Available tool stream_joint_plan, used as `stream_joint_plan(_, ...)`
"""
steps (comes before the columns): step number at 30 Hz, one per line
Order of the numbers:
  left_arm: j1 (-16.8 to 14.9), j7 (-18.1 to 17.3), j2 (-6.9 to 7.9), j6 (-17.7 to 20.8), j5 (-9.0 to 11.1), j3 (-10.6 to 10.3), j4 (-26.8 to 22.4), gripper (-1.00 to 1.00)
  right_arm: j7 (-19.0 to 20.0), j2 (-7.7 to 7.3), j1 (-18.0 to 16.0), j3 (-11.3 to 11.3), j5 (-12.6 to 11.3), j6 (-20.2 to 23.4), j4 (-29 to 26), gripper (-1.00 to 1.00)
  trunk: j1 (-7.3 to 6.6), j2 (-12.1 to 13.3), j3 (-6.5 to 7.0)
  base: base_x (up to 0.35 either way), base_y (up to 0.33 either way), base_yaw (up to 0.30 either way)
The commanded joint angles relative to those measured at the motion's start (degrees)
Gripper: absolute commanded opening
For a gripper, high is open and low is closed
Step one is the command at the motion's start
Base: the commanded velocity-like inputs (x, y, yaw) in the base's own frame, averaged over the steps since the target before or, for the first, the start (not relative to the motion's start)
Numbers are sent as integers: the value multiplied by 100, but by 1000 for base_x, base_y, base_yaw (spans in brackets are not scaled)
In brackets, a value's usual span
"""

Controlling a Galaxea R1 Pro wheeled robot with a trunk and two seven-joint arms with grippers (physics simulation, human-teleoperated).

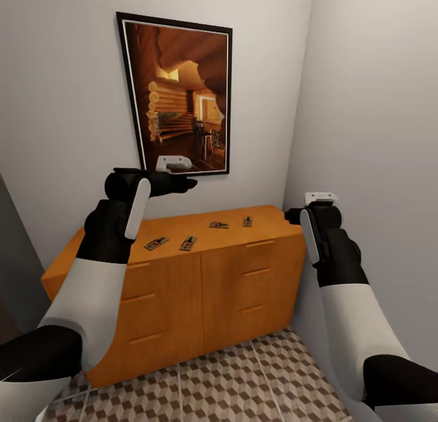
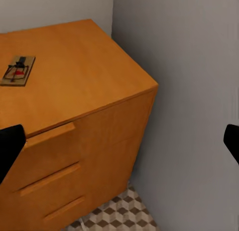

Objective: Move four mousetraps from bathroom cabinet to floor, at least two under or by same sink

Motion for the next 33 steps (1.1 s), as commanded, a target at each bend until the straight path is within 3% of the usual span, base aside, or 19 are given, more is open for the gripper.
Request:
stream_joint_plan(1,-5,-13,4,24,8,3,20,100,-6,19,-10,-6,7,25,3,100,3,-4,-7,265,0,0)
stream_joint_plan(22,-7,-23,-35,24,36,-3,584,100,-19,82,-30,17,-62,25,80,100,3,-4,-7,295,0,0)
stream_joint_plan(33,-7,-36,-88,24,37,-9,1232,100,-22,201,-30,24,-80,25,155,100,3,-4,-7,85,0,0)
